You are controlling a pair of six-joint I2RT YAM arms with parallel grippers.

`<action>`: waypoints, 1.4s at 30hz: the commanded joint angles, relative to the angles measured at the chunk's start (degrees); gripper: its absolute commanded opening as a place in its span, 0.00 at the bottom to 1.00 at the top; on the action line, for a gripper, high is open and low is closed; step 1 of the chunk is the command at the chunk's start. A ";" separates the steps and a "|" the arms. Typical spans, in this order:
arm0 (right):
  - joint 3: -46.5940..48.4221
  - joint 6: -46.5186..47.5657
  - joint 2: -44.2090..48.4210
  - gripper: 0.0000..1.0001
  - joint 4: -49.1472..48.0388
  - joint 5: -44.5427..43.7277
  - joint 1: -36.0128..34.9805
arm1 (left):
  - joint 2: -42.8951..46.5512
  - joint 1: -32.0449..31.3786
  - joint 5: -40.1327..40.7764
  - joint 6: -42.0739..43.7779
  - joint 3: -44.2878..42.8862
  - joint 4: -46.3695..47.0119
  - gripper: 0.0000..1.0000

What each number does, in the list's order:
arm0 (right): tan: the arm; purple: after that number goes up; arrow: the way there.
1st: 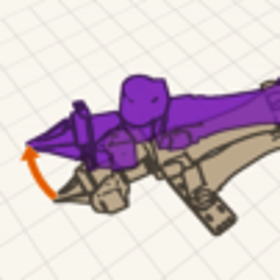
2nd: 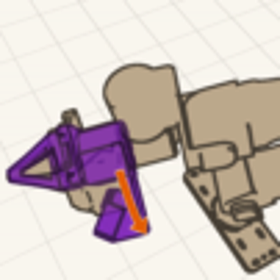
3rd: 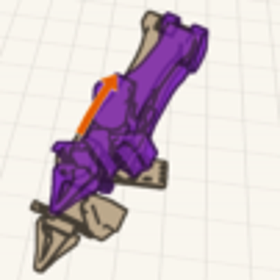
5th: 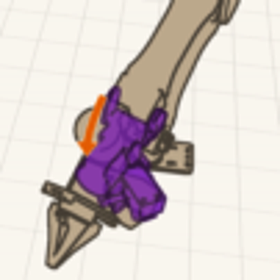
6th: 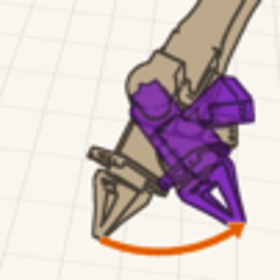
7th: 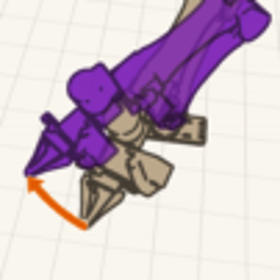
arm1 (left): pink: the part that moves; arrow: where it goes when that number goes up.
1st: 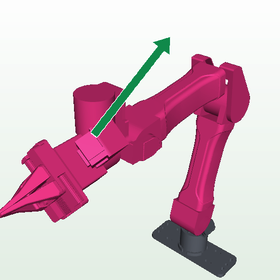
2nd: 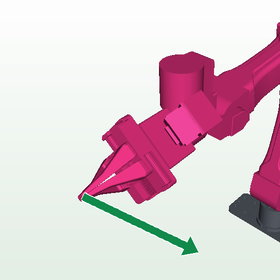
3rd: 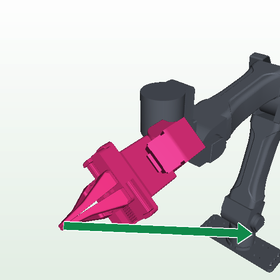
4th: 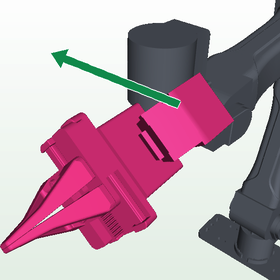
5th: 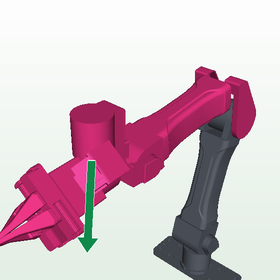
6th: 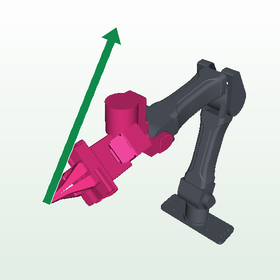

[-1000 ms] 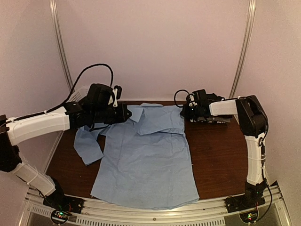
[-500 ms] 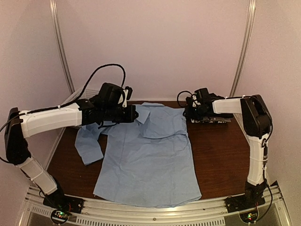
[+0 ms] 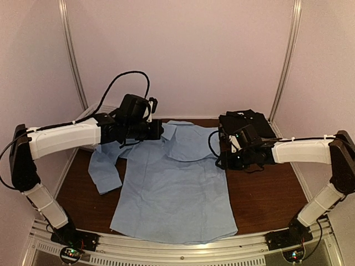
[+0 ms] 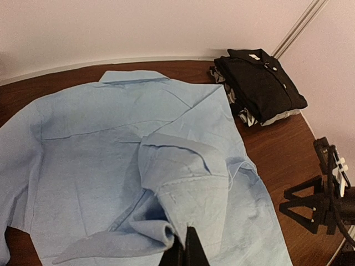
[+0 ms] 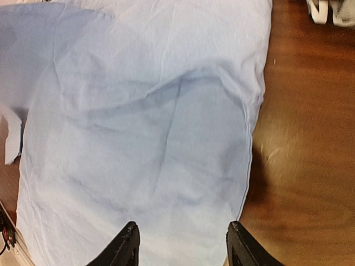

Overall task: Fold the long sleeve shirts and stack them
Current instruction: Smooth out the flattened shirt at the center of the board, then pick up the flattened shirt from the center of the board.

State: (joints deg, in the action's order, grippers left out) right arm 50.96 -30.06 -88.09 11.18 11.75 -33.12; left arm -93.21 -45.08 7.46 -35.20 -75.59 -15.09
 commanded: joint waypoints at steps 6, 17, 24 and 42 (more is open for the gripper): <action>-12.14 -11.15 15.23 0.55 5.67 -1.49 -7.47 | -0.20 0.34 -1.18 2.19 -1.75 2.24 0.00; -20.06 -21.52 28.72 0.51 18.19 1.69 -18.11 | 0.15 0.35 -2.02 2.32 -1.80 2.57 0.00; -26.96 -27.64 34.33 0.42 21.31 4.36 -24.29 | -0.07 0.34 -2.26 2.41 -2.40 3.05 0.00; -24.70 -30.37 28.96 0.06 18.44 0.87 -31.02 | -2.25 0.34 0.47 4.75 -8.91 2.54 0.00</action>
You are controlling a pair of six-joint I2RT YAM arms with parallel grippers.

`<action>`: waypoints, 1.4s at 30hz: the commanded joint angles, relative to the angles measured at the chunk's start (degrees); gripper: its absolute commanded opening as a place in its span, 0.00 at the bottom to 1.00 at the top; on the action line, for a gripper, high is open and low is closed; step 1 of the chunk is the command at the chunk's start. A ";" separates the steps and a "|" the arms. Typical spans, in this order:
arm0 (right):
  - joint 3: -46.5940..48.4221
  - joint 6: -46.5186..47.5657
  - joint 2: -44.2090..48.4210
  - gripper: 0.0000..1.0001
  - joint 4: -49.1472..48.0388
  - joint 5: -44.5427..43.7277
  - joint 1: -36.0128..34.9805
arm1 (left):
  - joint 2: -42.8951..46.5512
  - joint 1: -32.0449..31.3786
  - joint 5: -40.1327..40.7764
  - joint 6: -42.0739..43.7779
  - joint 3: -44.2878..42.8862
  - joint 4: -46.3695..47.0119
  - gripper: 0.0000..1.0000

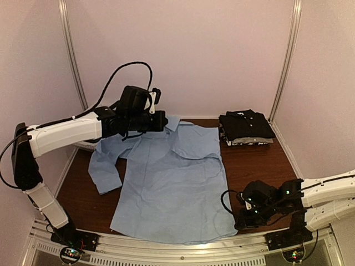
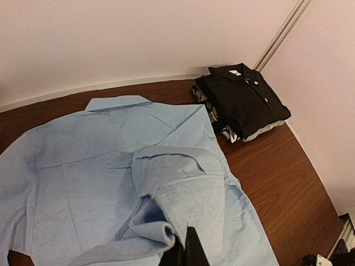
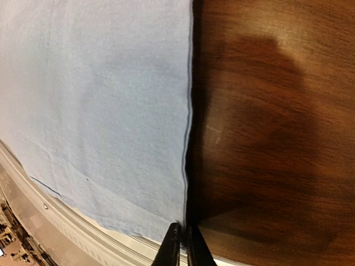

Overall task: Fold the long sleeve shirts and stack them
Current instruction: Pick up the flattened shirt from the center of the board, then fold the flattened shirt at the center of the board.

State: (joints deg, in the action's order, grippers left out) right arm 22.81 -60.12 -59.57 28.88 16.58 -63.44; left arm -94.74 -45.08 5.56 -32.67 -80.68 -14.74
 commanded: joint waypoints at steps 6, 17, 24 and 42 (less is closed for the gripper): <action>10.35 1.13 0.19 0.00 2.00 -7.99 -2.56 | -0.46 1.09 7.66 7.40 -6.76 5.88 0.00; 20.14 8.25 -13.21 0.00 -6.92 -4.78 -7.20 | 1.67 5.17 13.77 12.60 -6.88 6.90 0.00; 23.75 12.45 -20.65 0.00 -12.28 0.02 -7.25 | 3.96 9.98 16.46 14.16 -2.92 8.03 0.00; 33.84 20.34 -36.31 0.00 -16.74 14.07 -4.58 | 2.29 15.20 15.99 15.58 -2.70 7.89 0.00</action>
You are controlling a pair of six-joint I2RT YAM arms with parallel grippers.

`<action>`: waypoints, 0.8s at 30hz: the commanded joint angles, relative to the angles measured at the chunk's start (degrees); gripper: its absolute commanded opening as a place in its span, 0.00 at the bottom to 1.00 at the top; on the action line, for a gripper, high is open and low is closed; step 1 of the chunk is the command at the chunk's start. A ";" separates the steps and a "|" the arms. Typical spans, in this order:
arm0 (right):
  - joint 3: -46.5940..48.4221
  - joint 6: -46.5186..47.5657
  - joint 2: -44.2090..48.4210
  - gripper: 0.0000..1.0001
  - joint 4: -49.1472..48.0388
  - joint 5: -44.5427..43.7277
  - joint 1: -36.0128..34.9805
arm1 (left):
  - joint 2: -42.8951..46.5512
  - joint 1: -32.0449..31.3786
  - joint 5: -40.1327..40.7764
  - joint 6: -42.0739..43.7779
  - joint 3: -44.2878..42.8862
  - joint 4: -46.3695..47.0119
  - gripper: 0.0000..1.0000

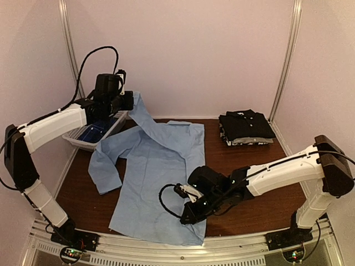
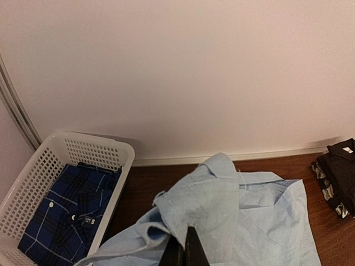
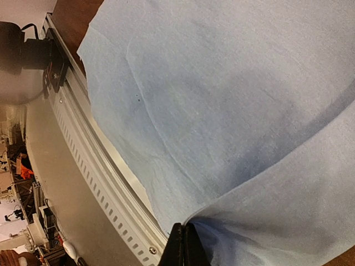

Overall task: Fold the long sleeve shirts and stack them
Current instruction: Fold the flattened shirt at the center of the board.

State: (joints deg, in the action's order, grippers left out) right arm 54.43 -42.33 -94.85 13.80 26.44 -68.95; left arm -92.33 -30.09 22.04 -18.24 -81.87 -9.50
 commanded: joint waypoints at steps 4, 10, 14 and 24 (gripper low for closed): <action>3.05 3.11 -0.68 0.00 -0.92 5.22 1.35 | 0.86 0.20 -0.57 1.79 -2.81 2.41 0.00; 5.66 5.35 -0.54 0.00 2.03 5.32 2.06 | 0.69 0.20 -1.06 2.48 -4.88 1.99 0.00; 4.11 4.27 0.02 0.00 -0.18 7.24 2.05 | 0.39 0.20 -0.20 2.71 -4.80 1.69 0.00; 1.16 3.45 0.44 0.25 -4.03 9.66 1.93 | 0.00 0.20 -0.82 1.91 -2.44 1.67 0.00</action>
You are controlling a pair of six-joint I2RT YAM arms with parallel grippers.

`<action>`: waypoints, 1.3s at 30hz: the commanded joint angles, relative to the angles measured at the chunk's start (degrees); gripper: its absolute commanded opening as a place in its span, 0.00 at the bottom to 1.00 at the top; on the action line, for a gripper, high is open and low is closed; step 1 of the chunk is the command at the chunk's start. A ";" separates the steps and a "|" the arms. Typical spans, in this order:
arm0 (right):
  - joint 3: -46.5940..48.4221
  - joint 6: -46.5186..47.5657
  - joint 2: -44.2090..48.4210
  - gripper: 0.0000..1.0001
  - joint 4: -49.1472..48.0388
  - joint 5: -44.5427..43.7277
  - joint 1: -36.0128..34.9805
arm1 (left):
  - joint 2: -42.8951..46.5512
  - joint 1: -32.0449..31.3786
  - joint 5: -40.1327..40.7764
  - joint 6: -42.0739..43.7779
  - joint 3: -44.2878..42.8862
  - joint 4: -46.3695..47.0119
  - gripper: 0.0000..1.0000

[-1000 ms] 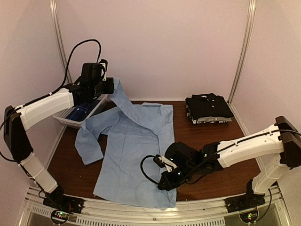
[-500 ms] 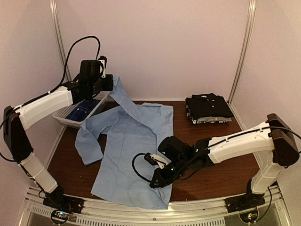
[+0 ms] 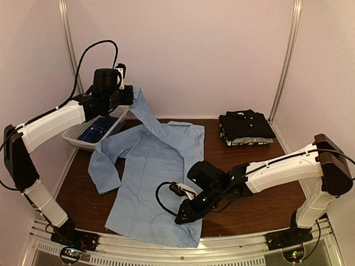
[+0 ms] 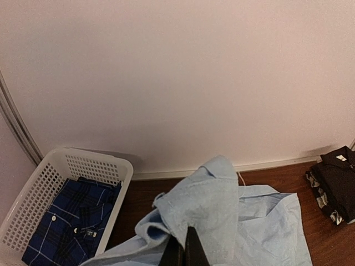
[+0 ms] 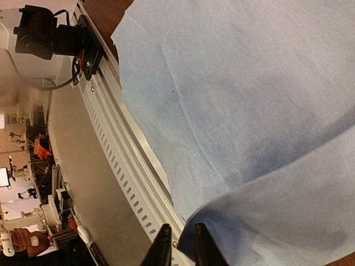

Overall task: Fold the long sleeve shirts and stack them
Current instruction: Fold the flattened shirt at the center of the board, then place the sleeve of the 1/3-folded shirt.

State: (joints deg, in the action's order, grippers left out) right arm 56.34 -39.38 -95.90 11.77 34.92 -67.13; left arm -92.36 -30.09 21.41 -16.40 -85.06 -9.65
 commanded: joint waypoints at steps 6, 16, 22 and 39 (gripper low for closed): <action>3.91 4.61 4.23 0.63 4.40 -2.34 2.93 | -0.35 0.20 0.35 0.47 -0.37 1.26 0.00; 5.71 7.86 10.91 0.68 5.56 -8.04 20.81 | -0.45 0.20 -2.30 -0.32 0.06 0.90 0.00; 6.47 1.23 6.14 0.65 -8.24 -8.06 31.68 | -0.54 0.20 -9.39 -2.62 -0.29 0.75 0.00; 37.96 -2.32 -26.32 0.34 -6.08 -5.77 39.92 | 7.21 -3.13 -28.51 -15.20 15.30 0.71 0.00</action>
State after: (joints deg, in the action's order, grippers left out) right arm 92.64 -40.82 -119.24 7.77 28.73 -27.22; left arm -91.90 -31.11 -7.94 -28.75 -75.05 -11.75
